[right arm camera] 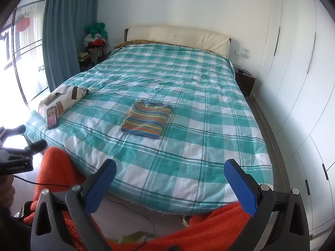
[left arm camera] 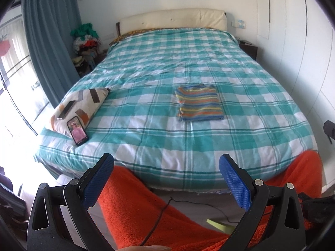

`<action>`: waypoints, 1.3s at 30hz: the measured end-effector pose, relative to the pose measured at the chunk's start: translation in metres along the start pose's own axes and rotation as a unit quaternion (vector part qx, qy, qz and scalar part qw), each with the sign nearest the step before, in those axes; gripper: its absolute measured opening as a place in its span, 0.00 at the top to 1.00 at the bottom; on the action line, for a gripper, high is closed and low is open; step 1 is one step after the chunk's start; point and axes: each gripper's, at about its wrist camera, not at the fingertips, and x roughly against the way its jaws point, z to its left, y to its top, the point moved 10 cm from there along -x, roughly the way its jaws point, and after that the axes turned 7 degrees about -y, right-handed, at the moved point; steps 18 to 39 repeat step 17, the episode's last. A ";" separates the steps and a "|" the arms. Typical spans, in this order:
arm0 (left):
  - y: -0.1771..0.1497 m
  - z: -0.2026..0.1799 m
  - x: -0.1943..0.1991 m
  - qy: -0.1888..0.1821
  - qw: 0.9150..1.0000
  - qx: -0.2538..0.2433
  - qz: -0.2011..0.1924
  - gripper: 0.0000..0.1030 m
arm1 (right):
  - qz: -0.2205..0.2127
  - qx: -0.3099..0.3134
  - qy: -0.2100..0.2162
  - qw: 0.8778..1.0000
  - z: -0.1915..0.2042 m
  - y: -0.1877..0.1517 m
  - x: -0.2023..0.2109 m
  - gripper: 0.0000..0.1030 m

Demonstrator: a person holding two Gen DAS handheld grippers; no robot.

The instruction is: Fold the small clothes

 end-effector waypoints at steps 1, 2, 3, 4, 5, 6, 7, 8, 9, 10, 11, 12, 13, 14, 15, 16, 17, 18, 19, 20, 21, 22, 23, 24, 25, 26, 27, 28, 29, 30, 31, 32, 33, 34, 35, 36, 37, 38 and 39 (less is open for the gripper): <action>0.000 -0.001 -0.001 0.001 1.000 -0.002 0.001 0.02 | 0.003 -0.001 0.001 1.000 0.001 -0.001 -0.001 0.01; 0.001 -0.002 -0.002 -0.001 1.000 -0.003 0.002 0.02 | 0.005 -0.002 0.002 1.000 0.001 -0.003 -0.003 0.01; 0.001 -0.005 -0.003 -0.001 1.000 -0.005 0.003 0.02 | 0.007 -0.003 0.004 1.000 0.002 -0.003 -0.004 0.01; 0.001 -0.007 -0.004 -0.002 1.000 -0.008 0.003 0.02 | 0.007 -0.003 0.005 1.000 0.003 -0.003 -0.005 0.01; 0.001 -0.009 -0.005 -0.003 1.000 -0.010 0.003 0.02 | 0.007 -0.003 0.005 1.000 0.004 -0.003 -0.005 0.01; 0.001 -0.010 -0.005 -0.004 1.000 -0.011 0.003 0.02 | 0.006 -0.003 0.004 1.000 0.004 -0.004 -0.005 0.01; 0.001 -0.012 -0.005 -0.007 1.000 -0.013 0.003 0.02 | 0.007 -0.003 0.003 1.000 0.004 -0.004 -0.006 0.01; 0.001 -0.014 -0.006 -0.008 1.000 -0.014 0.003 0.02 | 0.008 -0.003 0.003 1.000 0.004 -0.004 -0.006 0.01; 0.000 -0.015 -0.006 -0.010 1.000 -0.014 0.004 0.02 | 0.009 -0.004 0.004 1.000 0.004 -0.004 -0.006 0.01; -0.001 -0.015 -0.007 -0.013 1.000 -0.014 0.006 0.02 | 0.011 -0.005 0.005 1.000 0.004 -0.005 -0.008 0.01; -0.002 -0.015 -0.007 -0.015 1.000 -0.012 0.007 0.02 | 0.013 -0.006 0.005 1.000 0.004 -0.006 -0.009 0.01; -0.002 -0.015 -0.007 -0.017 1.000 -0.010 0.007 0.02 | 0.014 -0.007 0.006 1.000 0.004 -0.007 -0.010 0.01; -0.002 -0.015 -0.007 -0.021 1.000 -0.007 0.005 0.02 | 0.014 -0.008 0.006 1.000 0.003 -0.007 -0.010 0.01; -0.001 -0.015 -0.006 -0.025 1.000 -0.004 0.002 0.02 | 0.014 -0.008 0.007 1.000 0.004 -0.007 -0.011 0.01; -0.001 -0.015 -0.005 -0.024 1.000 -0.004 -0.002 0.02 | 0.013 -0.008 0.007 1.000 0.004 -0.007 -0.010 0.01; 0.000 -0.014 -0.004 -0.021 1.000 -0.005 -0.005 0.02 | 0.012 -0.008 0.009 1.000 0.005 -0.007 -0.011 0.01; 0.001 -0.014 -0.004 -0.017 1.000 -0.006 -0.007 0.02 | 0.012 -0.007 0.010 1.000 0.005 -0.008 -0.011 0.01; 0.001 -0.014 -0.004 -0.017 1.000 -0.006 -0.007 0.02 | 0.012 -0.007 0.010 1.000 0.005 -0.008 -0.011 0.01; 0.001 -0.014 -0.004 -0.017 1.000 -0.006 -0.007 0.02 | 0.012 -0.007 0.010 1.000 0.005 -0.008 -0.011 0.01; 0.001 -0.014 -0.004 -0.017 1.000 -0.006 -0.007 0.02 | 0.012 -0.007 0.010 1.000 0.005 -0.008 -0.011 0.01; 0.001 -0.014 -0.004 -0.017 1.000 -0.006 -0.007 0.02 | 0.012 -0.007 0.010 1.000 0.005 -0.008 -0.011 0.01; 0.001 -0.014 -0.004 -0.017 1.000 -0.006 -0.007 0.02 | 0.012 -0.007 0.010 1.000 0.005 -0.008 -0.011 0.01; 0.001 -0.014 -0.004 -0.017 1.000 -0.006 -0.007 0.02 | 0.012 -0.007 0.010 1.000 0.005 -0.008 -0.011 0.01; 0.001 -0.014 -0.004 -0.017 1.000 -0.006 -0.007 0.02 | 0.012 -0.007 0.010 1.000 0.005 -0.008 -0.011 0.01; 0.001 -0.014 -0.004 -0.017 1.000 -0.006 -0.007 0.02 | 0.012 -0.007 0.010 1.000 0.005 -0.008 -0.011 0.01; 0.001 -0.014 -0.004 -0.017 1.000 -0.006 -0.007 0.02 | 0.012 -0.007 0.010 1.000 0.005 -0.008 -0.011 0.01; 0.001 -0.014 -0.004 -0.017 1.000 -0.006 -0.007 0.02 | 0.012 -0.007 0.010 1.000 0.005 -0.008 -0.011 0.01; 0.001 -0.014 -0.004 -0.017 1.000 -0.006 -0.007 0.02 | 0.012 -0.007 0.010 1.000 0.005 -0.008 -0.011 0.01; 0.001 -0.014 -0.004 -0.017 1.000 -0.006 -0.007 0.02 | 0.012 -0.007 0.010 1.000 0.005 -0.008 -0.011 0.01; 0.001 -0.014 -0.004 -0.017 1.000 -0.006 -0.007 0.02 | 0.012 -0.007 0.010 1.000 0.005 -0.008 -0.011 0.01; 0.001 -0.014 -0.004 -0.017 1.000 -0.006 -0.007 0.02 | 0.012 -0.007 0.010 1.000 0.005 -0.008 -0.011 0.01; 0.001 -0.014 -0.004 -0.017 1.000 -0.006 -0.007 0.02 | 0.012 -0.007 0.010 1.000 0.005 -0.008 -0.011 0.01; 0.001 -0.014 -0.004 -0.017 1.000 -0.006 -0.007 0.02 | 0.012 -0.007 0.010 1.000 0.005 -0.008 -0.011 0.01; 0.001 -0.014 -0.004 -0.017 1.000 -0.006 -0.007 0.02 | 0.012 -0.007 0.010 1.000 0.005 -0.008 -0.011 0.01; 0.001 -0.014 -0.004 -0.017 1.000 -0.006 -0.007 0.02 | 0.012 -0.007 0.010 1.000 0.005 -0.008 -0.011 0.01; 0.001 -0.014 -0.004 -0.017 1.000 -0.006 -0.007 0.02 | 0.012 -0.007 0.010 1.000 0.005 -0.008 -0.011 0.01; 0.001 -0.014 -0.004 -0.017 1.000 -0.006 -0.007 0.02 | 0.012 -0.007 0.010 1.000 0.005 -0.008 -0.011 0.01; 0.001 -0.014 -0.004 -0.017 1.000 -0.006 -0.007 0.02 | 0.012 -0.007 0.010 1.000 0.005 -0.008 -0.011 0.01; 0.001 -0.014 -0.004 -0.017 1.000 -0.006 -0.007 0.02 | 0.012 -0.007 0.010 1.000 0.005 -0.008 -0.011 0.01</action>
